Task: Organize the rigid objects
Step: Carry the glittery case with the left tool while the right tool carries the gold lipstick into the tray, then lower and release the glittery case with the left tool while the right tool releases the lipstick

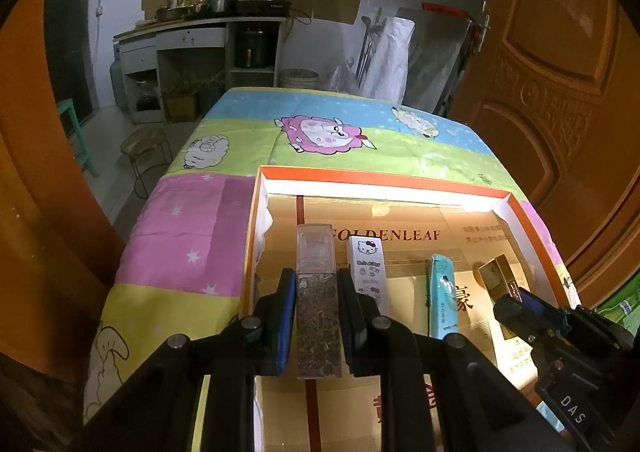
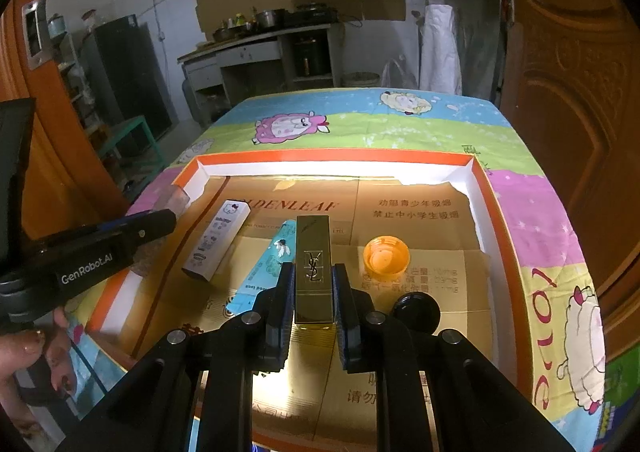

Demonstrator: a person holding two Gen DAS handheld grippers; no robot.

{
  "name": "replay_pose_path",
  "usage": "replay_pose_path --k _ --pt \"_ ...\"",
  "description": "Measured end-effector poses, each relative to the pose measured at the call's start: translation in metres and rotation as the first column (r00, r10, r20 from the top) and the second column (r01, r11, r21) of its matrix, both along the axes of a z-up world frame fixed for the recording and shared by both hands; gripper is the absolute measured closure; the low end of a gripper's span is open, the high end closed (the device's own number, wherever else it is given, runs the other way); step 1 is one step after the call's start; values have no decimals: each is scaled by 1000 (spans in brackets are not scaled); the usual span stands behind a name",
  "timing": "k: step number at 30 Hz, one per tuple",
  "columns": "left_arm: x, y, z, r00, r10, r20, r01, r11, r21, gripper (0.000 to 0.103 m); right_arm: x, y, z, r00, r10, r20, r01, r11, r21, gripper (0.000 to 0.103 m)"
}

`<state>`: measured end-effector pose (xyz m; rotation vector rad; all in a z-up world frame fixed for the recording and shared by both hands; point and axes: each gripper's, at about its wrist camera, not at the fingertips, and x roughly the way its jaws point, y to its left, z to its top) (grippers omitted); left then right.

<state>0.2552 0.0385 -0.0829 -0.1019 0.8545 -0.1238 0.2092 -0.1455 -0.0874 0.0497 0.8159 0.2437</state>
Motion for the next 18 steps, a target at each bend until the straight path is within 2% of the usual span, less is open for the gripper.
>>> replay_pose_path --k 18 --pt "11 1 -14 999 -2 -46 1 1000 -3 82 7 4 -9 1000 8 -24 -8 1000 -10 85"
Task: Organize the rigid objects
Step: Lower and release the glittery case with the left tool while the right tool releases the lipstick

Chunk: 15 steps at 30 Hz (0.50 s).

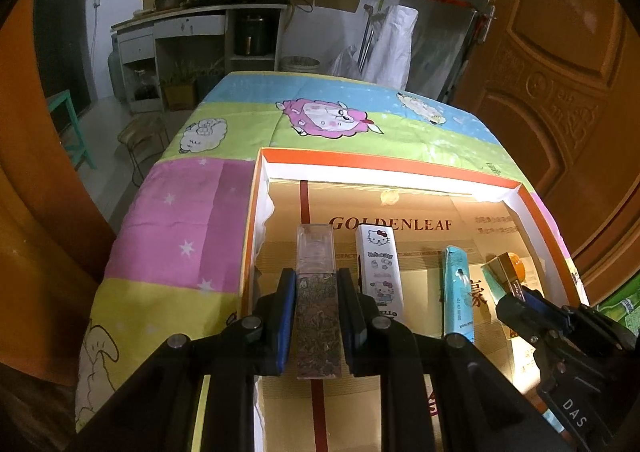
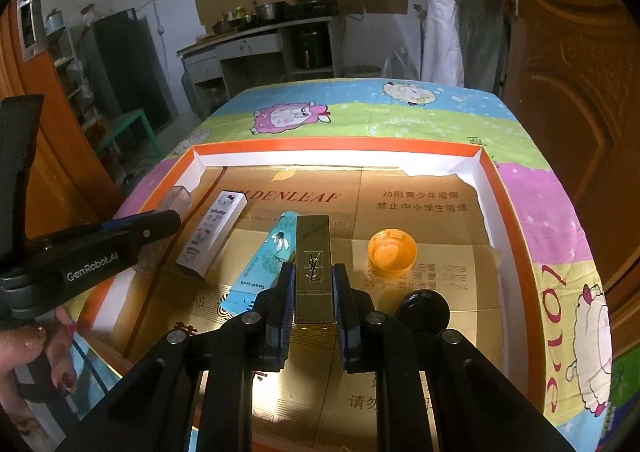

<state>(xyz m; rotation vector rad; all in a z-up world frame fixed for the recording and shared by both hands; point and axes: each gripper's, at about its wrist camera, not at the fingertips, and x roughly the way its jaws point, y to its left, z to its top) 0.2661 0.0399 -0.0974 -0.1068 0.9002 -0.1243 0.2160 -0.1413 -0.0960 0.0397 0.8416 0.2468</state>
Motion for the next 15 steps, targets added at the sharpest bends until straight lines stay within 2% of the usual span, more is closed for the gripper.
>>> replay_pose_path --k 15 --pt "4 0 -9 1000 -9 -25 9 1000 -6 82 4 3 -11 999 -1 -33 0 1000 -30 85"
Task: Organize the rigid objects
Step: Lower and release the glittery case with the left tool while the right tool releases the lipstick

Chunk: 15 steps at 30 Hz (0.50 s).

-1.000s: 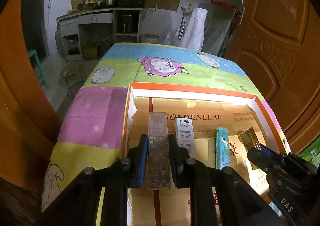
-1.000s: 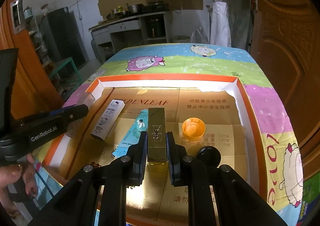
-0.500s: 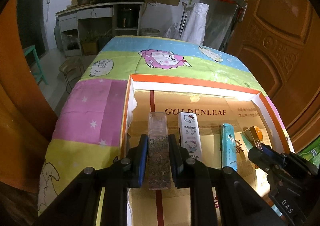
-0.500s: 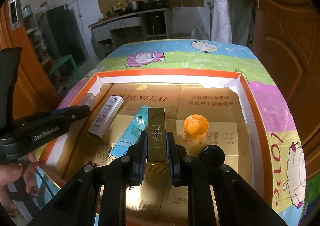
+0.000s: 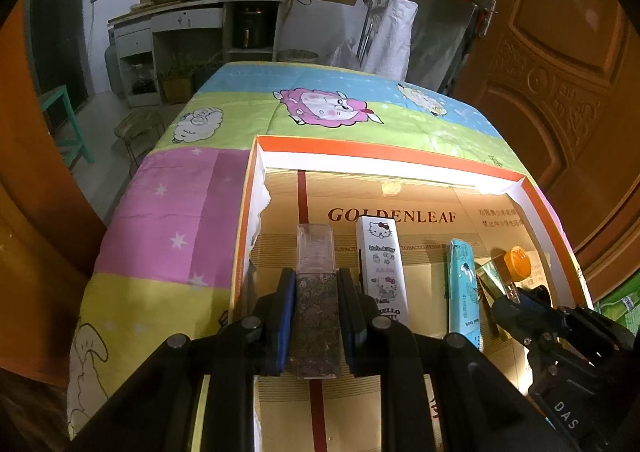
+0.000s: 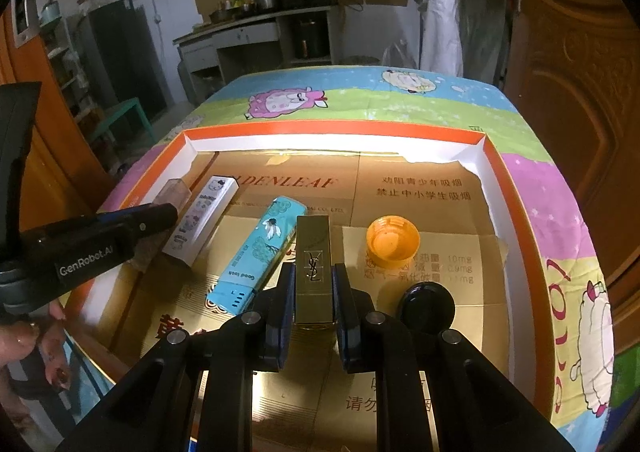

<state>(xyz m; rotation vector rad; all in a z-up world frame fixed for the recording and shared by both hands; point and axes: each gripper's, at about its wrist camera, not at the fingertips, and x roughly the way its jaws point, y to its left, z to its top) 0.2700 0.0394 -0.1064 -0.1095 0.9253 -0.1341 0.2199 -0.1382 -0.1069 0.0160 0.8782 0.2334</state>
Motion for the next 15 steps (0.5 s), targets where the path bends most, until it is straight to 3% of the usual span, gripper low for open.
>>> replay_pose_path --k 6,9,11,13,15 --pt "1 0 0 1000 -11 -11 11 1000 -19 82 3 0 -4 1000 0 -7 0 1000 -11 83" --pt "0 0 0 1000 -12 -13 12 1000 -24 81 4 1 -4 1000 -2 -6 2 1000 -15 75" --pt "-1 0 2 1000 -10 -7 9 1000 -15 77 4 1 -4 1000 -3 -4 2 1000 -14 68" --pt "-4 0 6 1000 -7 5 7 1000 -11 68 3 1 -3 1000 -4 0 4 1000 -14 66" --pt "-7 1 11 1000 -2 16 2 1000 -7 67 2 1 -1 1000 -7 6 7 1000 -16 66"
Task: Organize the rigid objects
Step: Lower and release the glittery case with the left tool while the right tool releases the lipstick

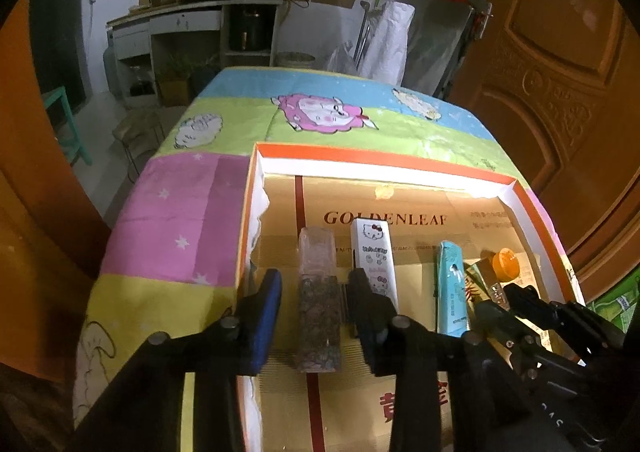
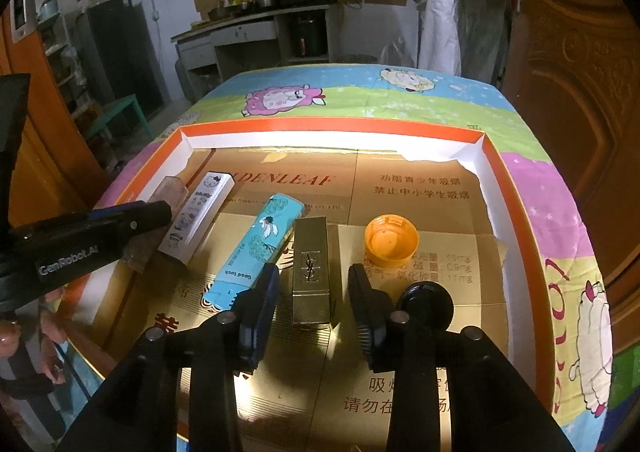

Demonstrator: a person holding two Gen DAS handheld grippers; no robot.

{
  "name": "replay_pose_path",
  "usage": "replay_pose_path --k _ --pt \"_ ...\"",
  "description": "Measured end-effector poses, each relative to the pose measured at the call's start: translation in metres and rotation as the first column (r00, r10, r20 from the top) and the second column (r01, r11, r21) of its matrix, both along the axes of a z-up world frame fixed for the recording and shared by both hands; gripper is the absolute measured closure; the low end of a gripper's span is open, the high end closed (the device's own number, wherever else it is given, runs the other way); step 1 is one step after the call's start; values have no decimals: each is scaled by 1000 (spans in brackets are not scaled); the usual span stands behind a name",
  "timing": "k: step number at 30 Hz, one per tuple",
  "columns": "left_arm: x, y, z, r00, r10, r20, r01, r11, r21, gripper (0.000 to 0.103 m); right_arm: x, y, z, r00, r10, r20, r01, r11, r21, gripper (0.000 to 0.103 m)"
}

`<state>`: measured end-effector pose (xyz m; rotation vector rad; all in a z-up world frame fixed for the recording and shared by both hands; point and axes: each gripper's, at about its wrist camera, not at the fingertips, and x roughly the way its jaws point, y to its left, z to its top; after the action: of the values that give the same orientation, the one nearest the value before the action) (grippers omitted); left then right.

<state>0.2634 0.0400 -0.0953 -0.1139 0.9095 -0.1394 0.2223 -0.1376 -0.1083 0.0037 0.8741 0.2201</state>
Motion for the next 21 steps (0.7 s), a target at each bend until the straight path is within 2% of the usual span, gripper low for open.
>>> replay_pose_path --k 21 --pt "-39 3 45 996 12 91 -12 1000 2 67 -31 -8 39 997 -31 75 29 999 22 64"
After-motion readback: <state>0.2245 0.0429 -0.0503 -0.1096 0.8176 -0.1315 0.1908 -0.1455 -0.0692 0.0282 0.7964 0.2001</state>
